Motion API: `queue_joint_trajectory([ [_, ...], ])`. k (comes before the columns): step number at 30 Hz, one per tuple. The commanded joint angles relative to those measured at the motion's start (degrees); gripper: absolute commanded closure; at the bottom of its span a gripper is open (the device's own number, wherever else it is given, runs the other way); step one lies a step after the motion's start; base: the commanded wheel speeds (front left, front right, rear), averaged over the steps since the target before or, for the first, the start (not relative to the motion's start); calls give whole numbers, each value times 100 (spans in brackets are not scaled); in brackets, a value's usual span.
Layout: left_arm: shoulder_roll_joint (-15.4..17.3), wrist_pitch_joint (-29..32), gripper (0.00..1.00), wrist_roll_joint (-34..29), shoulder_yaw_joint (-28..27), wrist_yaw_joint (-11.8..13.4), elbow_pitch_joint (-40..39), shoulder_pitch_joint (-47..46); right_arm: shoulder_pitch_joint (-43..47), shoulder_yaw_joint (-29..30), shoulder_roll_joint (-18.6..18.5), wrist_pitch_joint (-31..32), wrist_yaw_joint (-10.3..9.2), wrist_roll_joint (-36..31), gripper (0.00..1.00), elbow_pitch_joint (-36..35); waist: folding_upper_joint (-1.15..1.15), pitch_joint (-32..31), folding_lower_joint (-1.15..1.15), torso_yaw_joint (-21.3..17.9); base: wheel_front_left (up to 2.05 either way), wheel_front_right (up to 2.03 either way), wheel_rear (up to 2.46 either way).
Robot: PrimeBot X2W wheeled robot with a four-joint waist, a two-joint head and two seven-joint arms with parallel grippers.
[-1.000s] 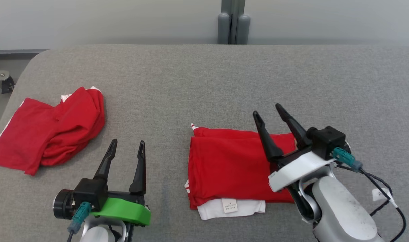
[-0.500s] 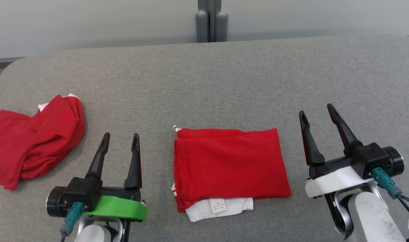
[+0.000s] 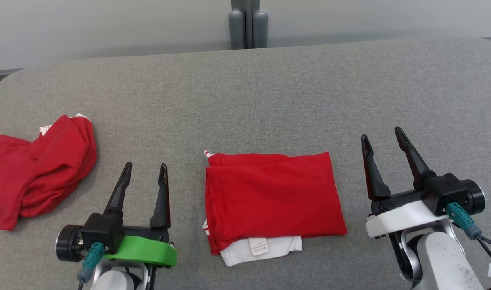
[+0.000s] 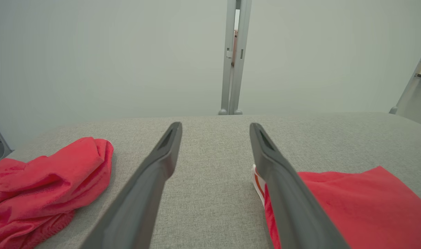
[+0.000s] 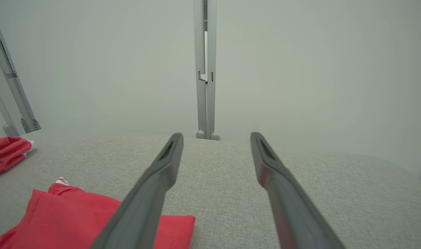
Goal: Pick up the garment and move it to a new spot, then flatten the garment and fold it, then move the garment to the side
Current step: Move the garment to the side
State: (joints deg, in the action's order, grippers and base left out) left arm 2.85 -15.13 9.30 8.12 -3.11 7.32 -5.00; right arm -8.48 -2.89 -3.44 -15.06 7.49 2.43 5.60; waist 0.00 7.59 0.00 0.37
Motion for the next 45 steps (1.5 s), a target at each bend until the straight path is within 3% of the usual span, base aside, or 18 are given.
queue_joint_trajectory([
  [1, 10, 0, 0, -30, 3, -44, 8, 81, 64, 3, 3, -15, 0, -21, 0, 24, 0, -19, 0, 20, 0, 0, 0],
  [13, 10, 0, 0, -7, 127, -95, 53, -8, -24, -80, 44, -16, 0, 132, 0, 828, 0, 167, 0, 232, 0, 0, 0],
  [24, 10, 0, 0, -42, 260, -145, 142, -217, -539, -529, 44, -15, 0, 720, 0, 2500, 0, 481, 0, 419, 0, 0, 0],
  [31, 10, 0, 0, -63, 316, -167, 164, -294, -816, -697, 49, -2, 0, 1099, 0, 3213, 0, 509, 0, 497, 0, 0, 0],
  [32, 10, 0, 0, -71, 307, -167, 166, -282, -844, -733, 50, -1, 0, 1140, 65, 3281, 0, 497, 0, 494, 0, 0, 0],
  [33, 10, 0, 0, -78, 296, -166, 164, -269, -873, -753, 50, -1, 0, 1163, 100, 3311, 0, 488, 0, 488, 0, 0, 0],
  [41, 10, -1, 0, -87, 334, -200, 20, -256, -1058, -796, 33, -3, -5, 889, 100, 3344, 0, 408, 0, 242, 0, 0, 0],
  [45, 9, 0, 0, -192, 364, -251, -50, -364, -1233, -866, -178, -9, -4, 635, 100, 3254, 0, 460, 0, -43, 0, 0, 0],
])
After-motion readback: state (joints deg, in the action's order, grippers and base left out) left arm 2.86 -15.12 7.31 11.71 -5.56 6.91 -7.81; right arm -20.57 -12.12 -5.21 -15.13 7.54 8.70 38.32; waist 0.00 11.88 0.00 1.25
